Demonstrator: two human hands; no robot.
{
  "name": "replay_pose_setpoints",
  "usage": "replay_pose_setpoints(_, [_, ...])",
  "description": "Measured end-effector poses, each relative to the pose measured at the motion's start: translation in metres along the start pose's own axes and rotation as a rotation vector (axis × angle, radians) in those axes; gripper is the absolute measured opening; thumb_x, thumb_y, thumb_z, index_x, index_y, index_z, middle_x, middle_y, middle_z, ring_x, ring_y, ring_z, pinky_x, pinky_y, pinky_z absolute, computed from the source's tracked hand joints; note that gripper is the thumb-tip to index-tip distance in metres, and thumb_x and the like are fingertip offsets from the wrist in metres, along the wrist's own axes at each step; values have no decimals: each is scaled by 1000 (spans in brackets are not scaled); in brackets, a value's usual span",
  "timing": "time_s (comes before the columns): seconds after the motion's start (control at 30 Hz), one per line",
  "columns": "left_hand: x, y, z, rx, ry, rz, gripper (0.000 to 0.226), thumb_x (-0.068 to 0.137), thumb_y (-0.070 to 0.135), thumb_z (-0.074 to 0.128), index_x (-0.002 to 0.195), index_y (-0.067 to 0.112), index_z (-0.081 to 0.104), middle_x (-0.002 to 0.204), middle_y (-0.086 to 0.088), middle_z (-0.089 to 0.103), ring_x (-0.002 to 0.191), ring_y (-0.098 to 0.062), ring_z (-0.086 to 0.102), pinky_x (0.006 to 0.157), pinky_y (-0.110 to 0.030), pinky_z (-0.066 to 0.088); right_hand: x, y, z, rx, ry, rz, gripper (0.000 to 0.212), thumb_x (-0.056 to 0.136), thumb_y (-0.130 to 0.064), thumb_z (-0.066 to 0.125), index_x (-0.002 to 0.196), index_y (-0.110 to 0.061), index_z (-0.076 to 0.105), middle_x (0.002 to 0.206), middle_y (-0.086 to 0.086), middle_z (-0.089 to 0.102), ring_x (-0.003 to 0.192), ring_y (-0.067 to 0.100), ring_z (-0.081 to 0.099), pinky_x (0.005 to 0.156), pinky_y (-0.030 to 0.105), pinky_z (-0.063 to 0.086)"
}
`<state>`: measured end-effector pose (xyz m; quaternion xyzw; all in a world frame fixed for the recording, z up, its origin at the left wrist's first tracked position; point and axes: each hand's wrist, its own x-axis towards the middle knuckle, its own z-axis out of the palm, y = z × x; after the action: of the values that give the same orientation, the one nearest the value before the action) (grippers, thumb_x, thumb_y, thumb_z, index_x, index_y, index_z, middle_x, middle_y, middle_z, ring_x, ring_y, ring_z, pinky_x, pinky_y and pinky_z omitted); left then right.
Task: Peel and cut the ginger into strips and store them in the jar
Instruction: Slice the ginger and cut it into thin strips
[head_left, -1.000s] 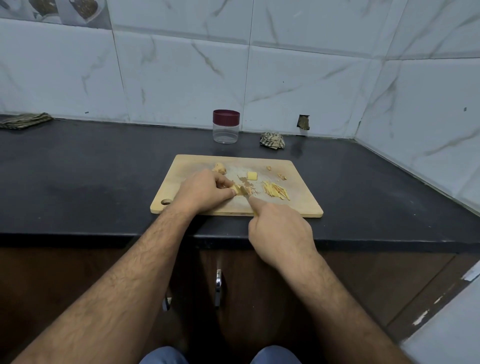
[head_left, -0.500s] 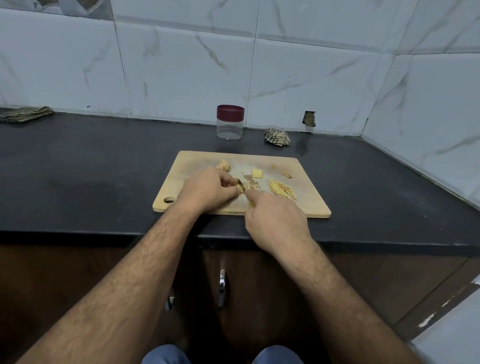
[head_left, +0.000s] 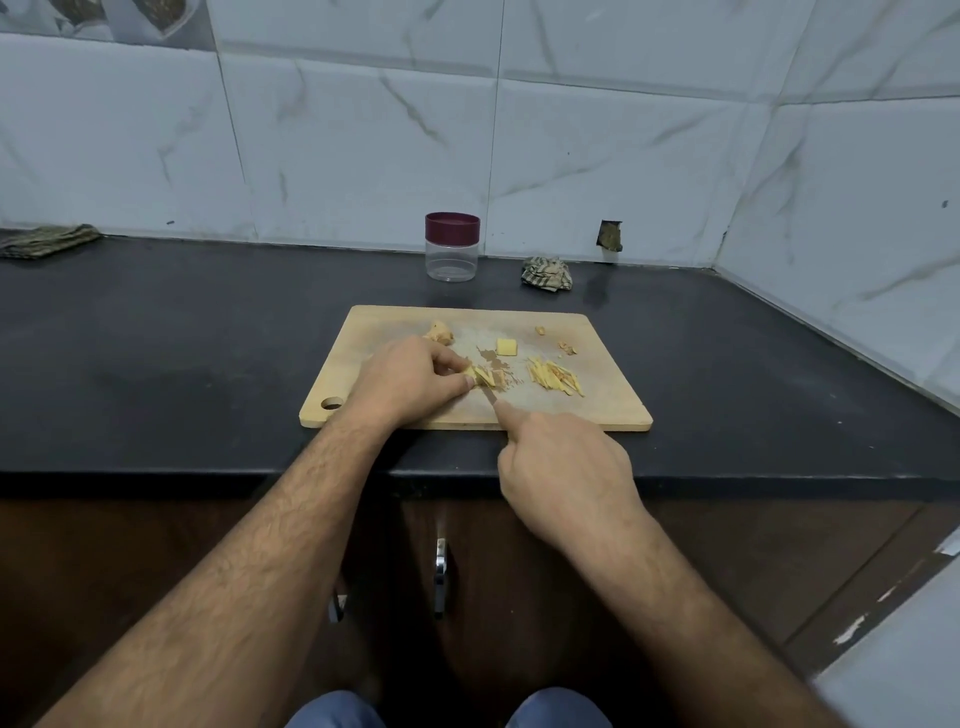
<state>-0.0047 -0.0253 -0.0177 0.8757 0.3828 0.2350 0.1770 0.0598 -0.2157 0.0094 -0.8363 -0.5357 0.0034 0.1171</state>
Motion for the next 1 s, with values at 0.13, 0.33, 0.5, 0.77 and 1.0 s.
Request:
replay_pose_setpoints(0.13, [0,-1,0,-4,-2,3,31,84,48,69,112,35,72,77,20,55,87,-12,56,86,-33,50,4,0,-2,43,13,25,54,97,-19,36,148,-37,36,111,3,62,98,23,56,71,33,43])
replay_pose_setpoints(0.33, [0,-2,0,-27,-3,11,30,83,46,70,111,34,73,77,20,56,90,-14,59,85,-34,50,7,0,-6,65,17,45,51,99,-22,36,148,-36,37,122,4,60,106,24,55,75,35,44])
replay_pose_setpoints(0.5, [1,-4,2,-66,12,15,29,82,44,71,108,32,74,77,16,62,82,-12,59,79,-32,49,14,-5,-6,73,45,31,50,100,-21,37,147,-35,38,126,3,60,111,24,55,80,34,46])
replay_pose_setpoints(0.77, [2,-5,3,-49,12,14,30,82,44,71,110,32,74,73,21,57,84,-13,58,80,-32,49,26,-11,-2,30,29,18,49,100,-20,41,146,-36,40,125,3,60,113,24,55,76,32,38])
replay_pose_setpoints(1.0, [1,-3,2,-52,5,3,29,83,43,71,109,32,74,73,22,56,88,-14,60,84,-33,50,27,-17,0,-30,2,13,52,100,-18,42,149,-32,35,120,5,61,109,25,57,73,34,40])
